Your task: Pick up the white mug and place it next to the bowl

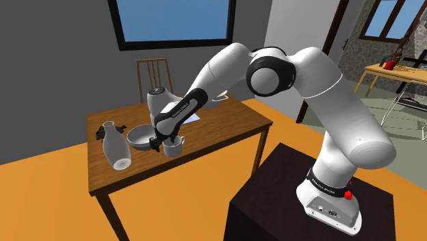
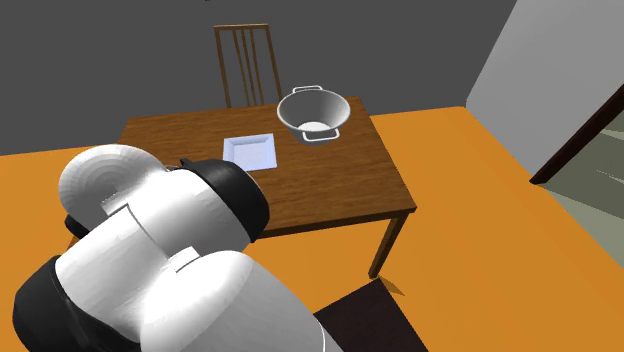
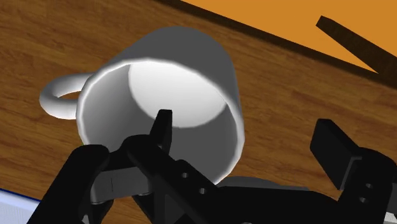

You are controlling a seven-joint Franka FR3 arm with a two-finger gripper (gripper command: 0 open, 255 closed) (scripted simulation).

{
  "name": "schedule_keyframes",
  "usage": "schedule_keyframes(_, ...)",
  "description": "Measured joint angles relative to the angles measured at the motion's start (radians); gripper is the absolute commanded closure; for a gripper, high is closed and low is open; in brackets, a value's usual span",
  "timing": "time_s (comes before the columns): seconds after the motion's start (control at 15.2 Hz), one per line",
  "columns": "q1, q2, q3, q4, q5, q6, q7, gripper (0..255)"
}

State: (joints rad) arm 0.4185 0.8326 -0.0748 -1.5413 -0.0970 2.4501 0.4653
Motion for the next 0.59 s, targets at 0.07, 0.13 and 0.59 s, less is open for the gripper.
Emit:
schedule_keyframes(0.07,0.001,-0.012,0.0,-0.004,0.0,-0.009,-0.001,0)
schedule_keyframes(0.13,0.002,-0.038,-0.001,-0.024,-0.001,-0.015,-0.002,0)
schedule_keyframes(0.59,0.01,-0.101,0.0,-0.039,-0.001,-0.063,0.001,0)
